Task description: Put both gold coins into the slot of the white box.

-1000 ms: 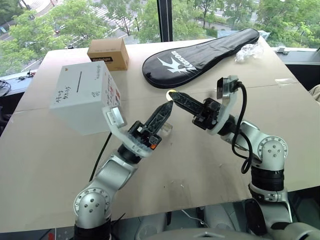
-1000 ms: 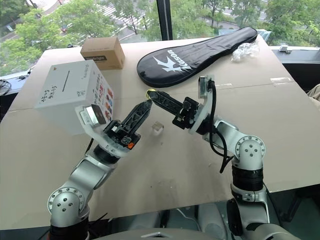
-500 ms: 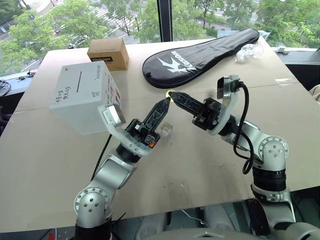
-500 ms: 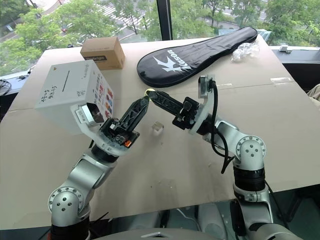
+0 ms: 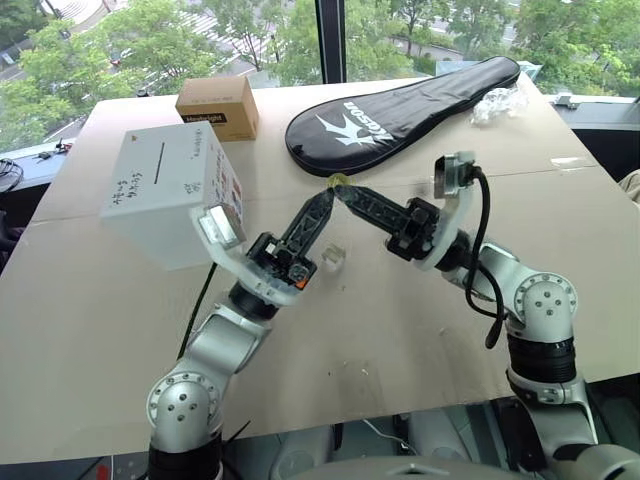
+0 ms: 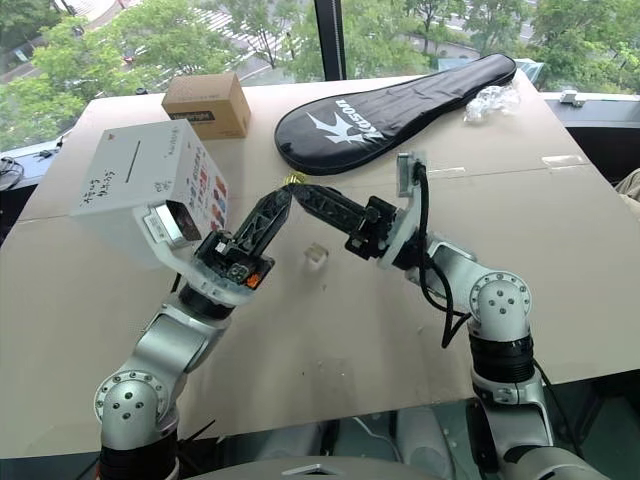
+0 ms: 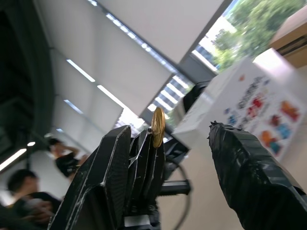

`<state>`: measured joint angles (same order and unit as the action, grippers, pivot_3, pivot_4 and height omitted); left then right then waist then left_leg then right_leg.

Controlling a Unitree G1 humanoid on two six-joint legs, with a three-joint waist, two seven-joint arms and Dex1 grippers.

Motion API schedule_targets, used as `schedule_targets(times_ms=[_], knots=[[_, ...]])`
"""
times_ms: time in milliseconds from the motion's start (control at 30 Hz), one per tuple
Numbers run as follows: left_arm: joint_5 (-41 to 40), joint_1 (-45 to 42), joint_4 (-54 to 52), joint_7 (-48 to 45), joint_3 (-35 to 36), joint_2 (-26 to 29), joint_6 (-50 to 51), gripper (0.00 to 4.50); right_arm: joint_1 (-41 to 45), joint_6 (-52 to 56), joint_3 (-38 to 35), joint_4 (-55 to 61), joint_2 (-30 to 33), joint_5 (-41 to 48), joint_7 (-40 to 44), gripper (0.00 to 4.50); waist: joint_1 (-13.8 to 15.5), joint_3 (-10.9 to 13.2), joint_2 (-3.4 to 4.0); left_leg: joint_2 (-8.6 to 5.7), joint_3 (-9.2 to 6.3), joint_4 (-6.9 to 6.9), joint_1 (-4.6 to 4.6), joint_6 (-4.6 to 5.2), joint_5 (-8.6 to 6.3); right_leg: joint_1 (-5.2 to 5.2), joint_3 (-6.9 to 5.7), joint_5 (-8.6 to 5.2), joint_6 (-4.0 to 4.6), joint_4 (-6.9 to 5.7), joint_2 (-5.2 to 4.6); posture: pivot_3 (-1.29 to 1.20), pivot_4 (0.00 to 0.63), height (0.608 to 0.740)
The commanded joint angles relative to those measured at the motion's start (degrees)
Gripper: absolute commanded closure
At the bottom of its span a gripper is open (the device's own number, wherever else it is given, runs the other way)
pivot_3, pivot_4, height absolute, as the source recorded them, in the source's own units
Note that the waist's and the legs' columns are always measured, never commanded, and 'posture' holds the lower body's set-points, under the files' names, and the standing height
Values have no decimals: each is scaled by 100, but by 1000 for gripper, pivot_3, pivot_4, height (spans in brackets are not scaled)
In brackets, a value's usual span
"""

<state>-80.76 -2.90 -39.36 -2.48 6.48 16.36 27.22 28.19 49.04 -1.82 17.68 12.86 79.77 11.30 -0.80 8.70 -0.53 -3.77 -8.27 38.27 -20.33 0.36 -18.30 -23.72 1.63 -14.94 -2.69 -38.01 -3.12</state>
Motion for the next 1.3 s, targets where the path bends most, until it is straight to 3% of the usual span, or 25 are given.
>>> schedule_targets(times_ms=[33,133,200,300,367,600,1067,1300], knots=[[702,-380,-482,375,630,698,-107,4500,188,-607,145,405,701,-1419,1006,1729,6,1,0,0,0,0,-1,0,0,0,-3,0,0,0,1,0,150,740],[954,-692,-539,553,1108,1422,-41,4500,398,-1105,499,443,1254,-2424,1903,1729,-9,3,0,0,2,-1,-5,0,0,-2,-5,0,-1,5,2,0,150,740],[1815,-1046,-278,911,1329,2219,269,4500,753,-1435,797,411,1494,-3058,2427,1729,-30,5,-1,0,5,-5,-10,0,0,-13,-2,0,-1,5,2,0,150,740],[2930,-1288,-33,1349,1214,3169,916,4500,1292,-1668,922,226,1388,-3455,2694,1729,-32,5,0,3,3,-11,-22,-2,1,-34,-2,0,0,0,7,0,150,740],[3213,-1370,17,1690,1154,3370,1349,4500,1527,-1928,1020,108,1351,-3815,2911,1729,-25,5,1,2,4,-13,-30,-2,1,-41,0,0,0,2,4,0,150,740],[3660,-1436,39,2327,1579,3208,2392,4500,1523,-2303,1019,32,1212,-4066,3702,1729,1,9,-11,-3,-12,-6,-80,-2,1,-72,-14,0,0,12,-10,0,150,740],[4262,-1614,173,2219,1952,2610,3295,4500,1378,-1988,817,87,1062,-4004,3631,1729,-25,9,-11,-3,-6,1,-94,-5,3,-94,-10,1,0,-3,-10,0,150,740],[4410,-1728,428,2246,2102,1914,3529,4500,1404,-1863,745,217,1000,-3924,3464,1729,-32,7,-12,-3,-6,6,-93,-5,3,-94,-11,1,0,-10,-10,0,150,740]])
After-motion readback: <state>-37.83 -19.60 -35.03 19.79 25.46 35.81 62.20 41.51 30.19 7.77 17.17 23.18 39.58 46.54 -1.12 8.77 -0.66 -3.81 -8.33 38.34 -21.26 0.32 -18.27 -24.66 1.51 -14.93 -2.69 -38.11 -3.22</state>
